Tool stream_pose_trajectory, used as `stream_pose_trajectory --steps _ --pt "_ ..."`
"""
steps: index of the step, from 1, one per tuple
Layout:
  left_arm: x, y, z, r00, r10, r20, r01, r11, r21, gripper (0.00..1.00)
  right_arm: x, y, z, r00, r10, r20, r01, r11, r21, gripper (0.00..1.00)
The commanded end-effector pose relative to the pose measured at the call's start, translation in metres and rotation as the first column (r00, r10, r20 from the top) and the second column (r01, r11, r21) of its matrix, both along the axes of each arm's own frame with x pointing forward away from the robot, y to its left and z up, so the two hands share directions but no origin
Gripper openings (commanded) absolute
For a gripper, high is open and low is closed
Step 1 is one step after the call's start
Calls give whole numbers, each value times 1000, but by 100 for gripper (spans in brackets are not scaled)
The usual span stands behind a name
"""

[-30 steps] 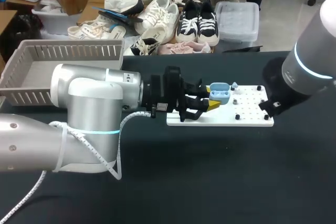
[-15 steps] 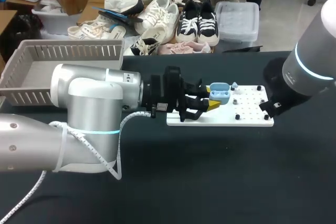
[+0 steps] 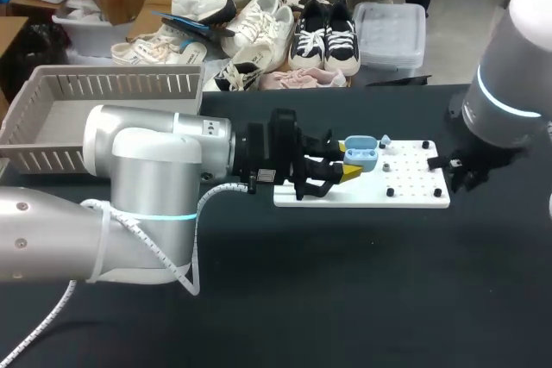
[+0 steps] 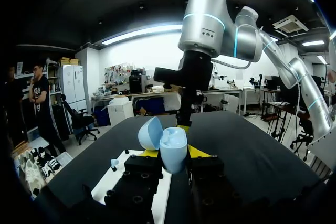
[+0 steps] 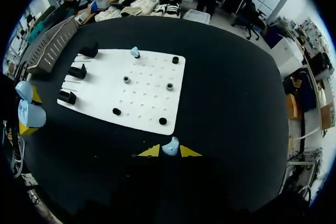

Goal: Pick up each earbud case from the left stands, insert the matching earbuds, close the lid, and place the case in the box.

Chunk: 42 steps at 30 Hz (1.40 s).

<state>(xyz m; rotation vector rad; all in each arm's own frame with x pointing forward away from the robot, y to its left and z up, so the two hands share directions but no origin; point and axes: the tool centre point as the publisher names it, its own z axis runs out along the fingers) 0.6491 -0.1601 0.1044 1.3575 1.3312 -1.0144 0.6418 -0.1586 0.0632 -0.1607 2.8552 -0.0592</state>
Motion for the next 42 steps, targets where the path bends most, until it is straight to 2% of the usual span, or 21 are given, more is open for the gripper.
stream_pose_trajectory --steps 1,10,15,17,29,42 --pt "-1 -1 -1 1000 7 3 -7 1000 -3 0 -9 4 15 991 -127 -30 127 992 -24 0" --pt "-1 -1 -1 1000 7 3 -7 1000 -3 0 -24 19 32 948 -309 -76 308 951 -30 0" --pt "-1 -1 -1 1000 7 3 -7 1000 -3 0 -30 31 39 917 -392 -72 387 919 -71 0" --pt "-1 -1 -1 1000 7 3 -7 1000 -3 0 -33 35 43 907 -415 -72 412 909 -57 0" --pt "-1 -1 -1 1000 7 3 -7 1000 -3 0 -40 49 74 856 -511 -73 512 859 -11 0" --pt "-1 -1 -1 1000 7 3 -7 1000 -3 0 -45 71 117 826 -558 -74 560 829 -1 0"
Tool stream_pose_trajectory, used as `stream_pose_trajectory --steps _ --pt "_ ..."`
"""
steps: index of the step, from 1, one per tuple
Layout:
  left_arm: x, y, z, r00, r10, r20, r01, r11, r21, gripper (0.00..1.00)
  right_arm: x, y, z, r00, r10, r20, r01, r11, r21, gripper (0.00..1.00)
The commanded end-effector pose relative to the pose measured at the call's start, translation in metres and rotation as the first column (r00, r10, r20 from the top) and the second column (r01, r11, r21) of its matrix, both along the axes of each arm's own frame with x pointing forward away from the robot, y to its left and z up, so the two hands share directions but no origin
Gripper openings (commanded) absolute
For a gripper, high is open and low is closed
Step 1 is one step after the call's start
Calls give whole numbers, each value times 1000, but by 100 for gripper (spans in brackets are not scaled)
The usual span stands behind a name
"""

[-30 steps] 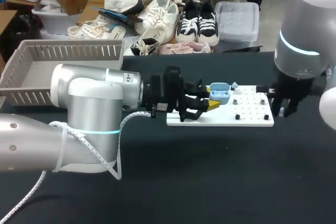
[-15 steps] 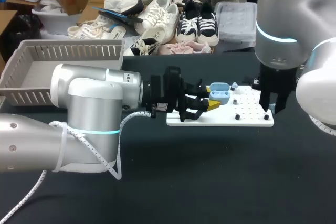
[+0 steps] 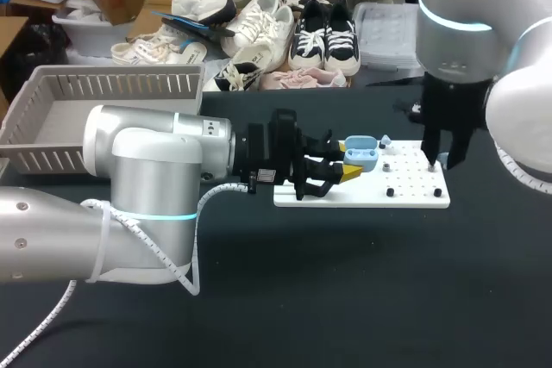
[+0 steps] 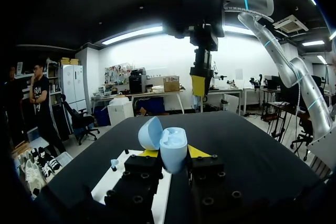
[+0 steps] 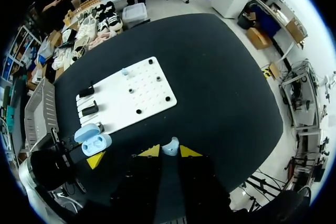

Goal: Pick up each earbud case from the left stands, insert the matching earbuds, close the lid, and place the case in the box.

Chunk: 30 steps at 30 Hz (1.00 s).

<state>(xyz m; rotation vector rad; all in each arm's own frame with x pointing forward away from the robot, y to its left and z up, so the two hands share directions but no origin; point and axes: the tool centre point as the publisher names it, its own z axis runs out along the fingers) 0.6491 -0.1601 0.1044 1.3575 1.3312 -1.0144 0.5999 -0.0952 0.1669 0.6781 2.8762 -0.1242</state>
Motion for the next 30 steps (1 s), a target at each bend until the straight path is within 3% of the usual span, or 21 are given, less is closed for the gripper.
stream_pose_trajectory --steps 1,13,30 --pt "-1 -1 -1 1000 7 3 -7 1000 -3 0 -4 11 16 1000 -23 2 23 1000 -9 0" --pt "-1 -1 -1 1000 7 3 -7 1000 -3 0 4 56 41 997 -82 8 82 996 28 0" --pt "-1 -1 -1 1000 7 3 -7 1000 -3 0 31 95 39 991 -117 59 114 992 53 0"
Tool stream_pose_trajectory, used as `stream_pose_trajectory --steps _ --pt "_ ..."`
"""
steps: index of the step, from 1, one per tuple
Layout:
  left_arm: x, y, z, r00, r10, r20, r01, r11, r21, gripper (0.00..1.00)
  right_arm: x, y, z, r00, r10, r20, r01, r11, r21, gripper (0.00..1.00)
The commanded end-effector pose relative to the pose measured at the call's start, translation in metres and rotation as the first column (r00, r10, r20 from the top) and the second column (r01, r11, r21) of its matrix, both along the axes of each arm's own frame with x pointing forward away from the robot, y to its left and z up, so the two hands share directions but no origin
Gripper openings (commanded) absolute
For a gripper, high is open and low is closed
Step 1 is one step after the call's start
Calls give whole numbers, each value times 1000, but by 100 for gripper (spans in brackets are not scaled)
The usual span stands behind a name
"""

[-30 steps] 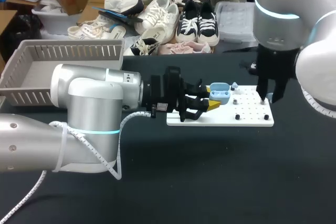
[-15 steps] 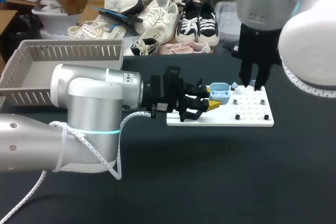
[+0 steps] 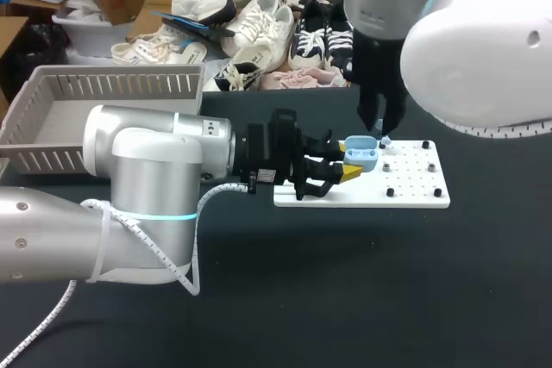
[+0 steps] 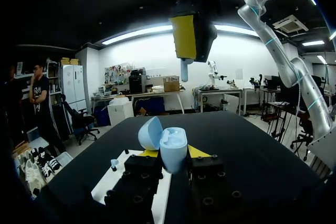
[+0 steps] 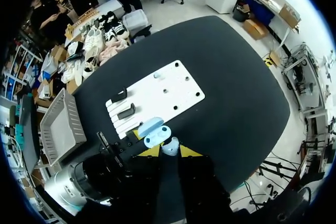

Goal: Pick up each earbud case from the left stands, insert the matching earbuds, close the lid, and place the case in the box.

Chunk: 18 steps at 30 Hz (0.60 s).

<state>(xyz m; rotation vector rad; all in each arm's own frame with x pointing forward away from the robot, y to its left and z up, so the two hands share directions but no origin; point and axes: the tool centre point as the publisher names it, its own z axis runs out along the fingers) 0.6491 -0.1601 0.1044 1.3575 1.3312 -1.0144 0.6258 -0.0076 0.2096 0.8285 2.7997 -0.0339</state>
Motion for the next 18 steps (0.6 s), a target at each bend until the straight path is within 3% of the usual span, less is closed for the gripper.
stream_pose_trajectory --steps 1,18 --pt "-1 -1 -1 1000 7 3 -7 1000 -3 0 5 8 -5 1000 -12 7 12 1000 -10 0" --pt "-1 -1 -1 1000 7 3 -7 1000 -3 0 9 14 -18 999 -24 24 23 1000 20 0"
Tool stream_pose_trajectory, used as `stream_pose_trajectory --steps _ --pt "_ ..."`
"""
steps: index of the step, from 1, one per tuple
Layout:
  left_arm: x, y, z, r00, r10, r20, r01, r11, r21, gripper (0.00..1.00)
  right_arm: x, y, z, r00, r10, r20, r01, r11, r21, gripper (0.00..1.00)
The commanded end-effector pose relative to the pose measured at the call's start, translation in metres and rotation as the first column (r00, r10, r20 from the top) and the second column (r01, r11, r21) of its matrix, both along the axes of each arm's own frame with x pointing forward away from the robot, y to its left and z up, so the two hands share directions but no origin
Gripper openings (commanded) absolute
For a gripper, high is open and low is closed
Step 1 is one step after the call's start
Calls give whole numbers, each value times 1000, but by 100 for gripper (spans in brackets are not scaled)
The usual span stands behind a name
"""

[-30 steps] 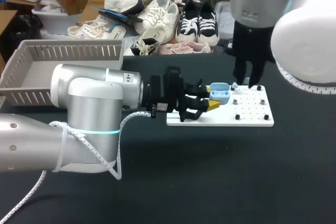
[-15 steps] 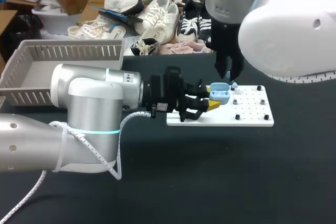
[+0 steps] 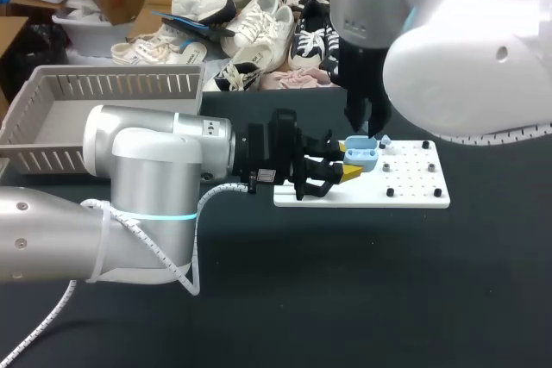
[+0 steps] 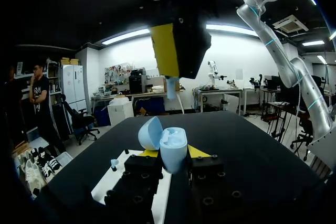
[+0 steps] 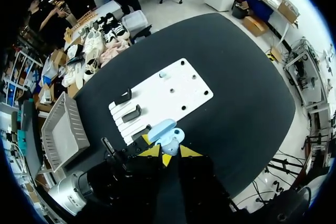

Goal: Pick up each earbud case from the left stands, insert the matching earbuds, close the lid, and place the case in the box.

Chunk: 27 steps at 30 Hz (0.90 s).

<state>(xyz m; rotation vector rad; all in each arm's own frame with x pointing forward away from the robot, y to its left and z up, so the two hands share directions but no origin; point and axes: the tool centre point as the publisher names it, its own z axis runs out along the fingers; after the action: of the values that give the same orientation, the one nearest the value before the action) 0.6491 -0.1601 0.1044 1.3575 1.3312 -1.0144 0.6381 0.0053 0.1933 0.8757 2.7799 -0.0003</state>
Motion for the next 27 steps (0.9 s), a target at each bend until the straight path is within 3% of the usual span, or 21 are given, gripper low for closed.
stream_pose_trajectory --steps 1,27 --pt "-1 -1 -1 1000 7 3 -7 1000 -3 0 -3 1 -3 1000 9 12 -9 1000 -13 0" --pt "-1 -1 -1 1000 7 3 -7 1000 -3 0 -4 -7 -29 1000 16 -15 -16 1000 22 0"
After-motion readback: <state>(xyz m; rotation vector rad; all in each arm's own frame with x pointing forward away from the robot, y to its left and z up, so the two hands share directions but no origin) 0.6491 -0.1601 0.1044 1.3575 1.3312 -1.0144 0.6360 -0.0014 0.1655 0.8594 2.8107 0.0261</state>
